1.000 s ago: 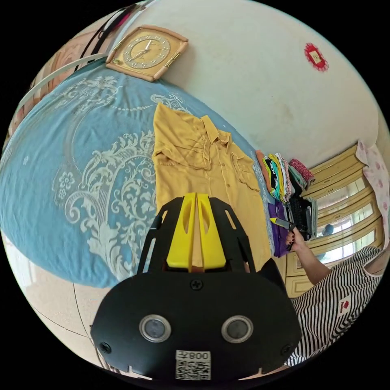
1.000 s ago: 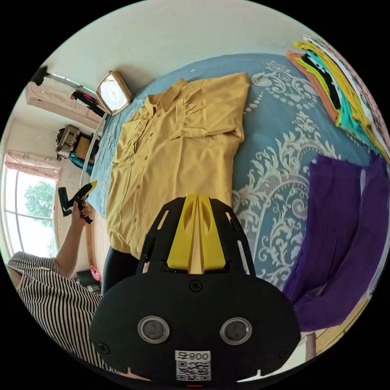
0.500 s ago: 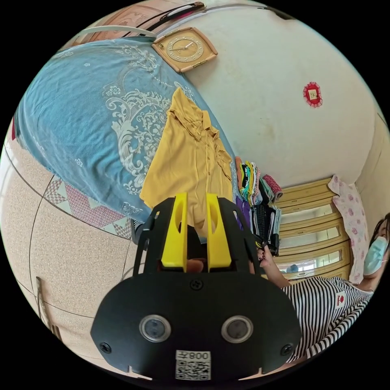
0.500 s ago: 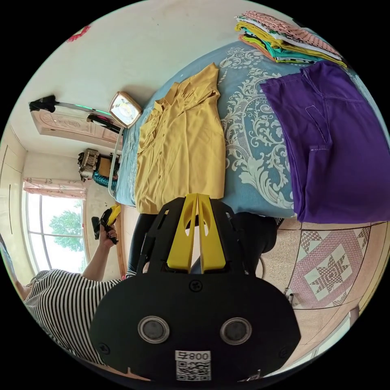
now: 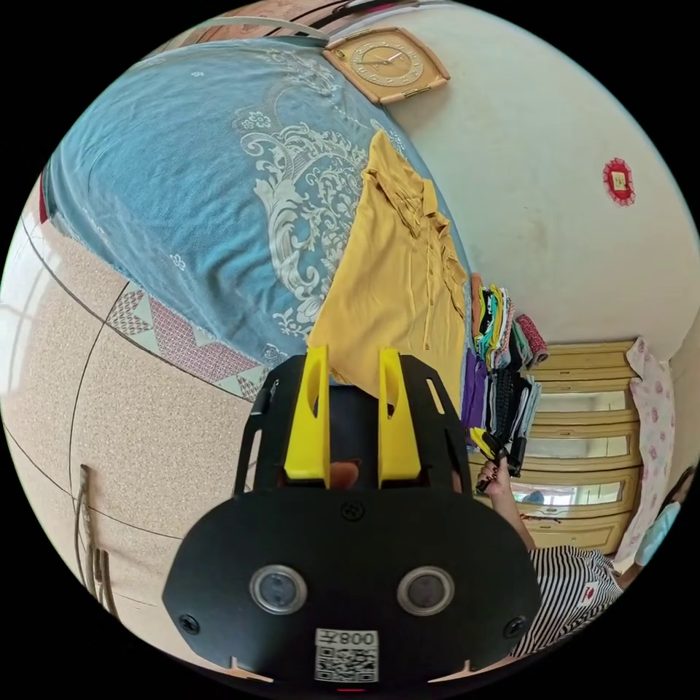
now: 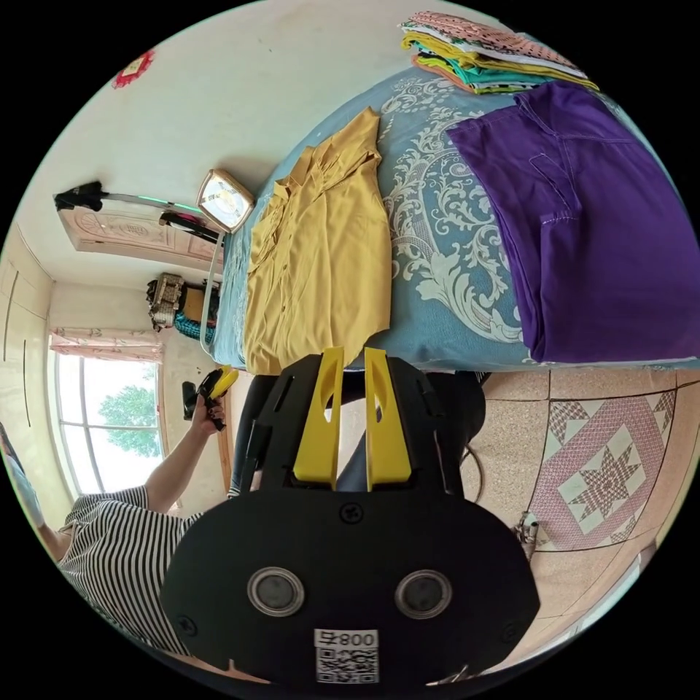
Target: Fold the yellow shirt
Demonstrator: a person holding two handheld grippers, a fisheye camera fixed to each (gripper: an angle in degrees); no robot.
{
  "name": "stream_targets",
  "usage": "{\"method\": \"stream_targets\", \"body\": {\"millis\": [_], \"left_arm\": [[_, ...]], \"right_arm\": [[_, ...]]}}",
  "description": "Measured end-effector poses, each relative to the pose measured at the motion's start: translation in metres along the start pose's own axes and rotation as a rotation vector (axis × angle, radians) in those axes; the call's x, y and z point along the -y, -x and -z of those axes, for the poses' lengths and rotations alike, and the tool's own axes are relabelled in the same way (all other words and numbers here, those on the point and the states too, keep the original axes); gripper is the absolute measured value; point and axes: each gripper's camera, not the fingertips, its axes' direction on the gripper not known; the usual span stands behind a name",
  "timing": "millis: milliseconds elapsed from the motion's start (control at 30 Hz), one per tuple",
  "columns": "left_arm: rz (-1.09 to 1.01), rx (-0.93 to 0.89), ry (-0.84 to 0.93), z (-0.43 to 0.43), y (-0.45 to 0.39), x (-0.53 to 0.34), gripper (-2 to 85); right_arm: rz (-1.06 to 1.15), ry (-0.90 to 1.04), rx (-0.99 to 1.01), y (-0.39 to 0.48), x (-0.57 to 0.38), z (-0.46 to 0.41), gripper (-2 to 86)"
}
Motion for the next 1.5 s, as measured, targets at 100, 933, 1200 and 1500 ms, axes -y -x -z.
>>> {"method": "stream_targets", "body": {"millis": [100,933,1200,1500], "left_arm": [[0.038,0.010,0.015,-0.001,0.013,0.010,10.4],[0.073,-0.094,0.115,-0.018,0.055,0.000,7.5],[0.071,-0.128,0.131,-0.017,0.060,-0.020,1.5],[0.008,-0.263,0.087,0.004,0.047,-0.056,0.7]], "right_arm": [[-0.021,0.003,-0.021,0.004,0.007,-0.001,6.6],[-0.116,0.062,-0.096,0.051,0.013,-0.029,6.8],[-0.126,0.073,-0.110,0.066,0.003,-0.029,1.4],[-0.064,0.079,-0.019,0.097,-0.019,-0.011,0.1]]}}
